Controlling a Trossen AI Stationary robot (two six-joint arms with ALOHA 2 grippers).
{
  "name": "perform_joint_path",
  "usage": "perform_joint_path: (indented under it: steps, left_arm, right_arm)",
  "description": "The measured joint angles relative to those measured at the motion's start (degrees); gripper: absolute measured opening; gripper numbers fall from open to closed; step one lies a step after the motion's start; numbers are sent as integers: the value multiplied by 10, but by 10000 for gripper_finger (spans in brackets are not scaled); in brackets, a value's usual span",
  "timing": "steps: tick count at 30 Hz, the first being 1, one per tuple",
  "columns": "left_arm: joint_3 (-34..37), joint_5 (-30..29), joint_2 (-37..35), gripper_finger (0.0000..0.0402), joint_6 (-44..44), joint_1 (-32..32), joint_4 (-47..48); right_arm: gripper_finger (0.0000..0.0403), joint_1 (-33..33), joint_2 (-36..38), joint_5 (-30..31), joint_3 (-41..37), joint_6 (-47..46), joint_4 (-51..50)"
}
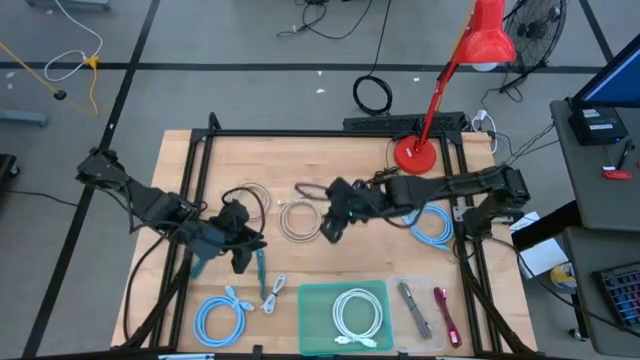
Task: Pick & Place USB Port
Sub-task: Put the left blue charger cable into the white transparent bin
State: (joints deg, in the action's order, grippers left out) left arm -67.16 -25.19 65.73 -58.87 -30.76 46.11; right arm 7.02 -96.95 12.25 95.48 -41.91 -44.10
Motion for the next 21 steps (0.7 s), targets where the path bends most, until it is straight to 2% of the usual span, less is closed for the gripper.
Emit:
perform_joint_path:
  steps: [4,7,10,15,18,21]
  left_arm:
    - [0,-2,-12,124,-1,13,43]
    - [0,0,-14,124,-8,20,59]
    - [0,6,-14,124,-15,22,66]
    - [0,15,-14,124,-14,18,78]
    - [0,13,-14,124,-8,17,78]
    - [0,11,-14,124,3,17,78]
  right_arm:
    - [130,-46,2,23,-21,-27,-33]
    - [130,-88,-1,25,-40,-85,-105]
    - [130,-130,2,-6,-71,-115,-171]
    - [130,-175,0,-93,-156,-163,-253]
    - [130,-180,1,-124,-213,-194,-266]
    - [130,-174,0,-138,-273,-240,-234]
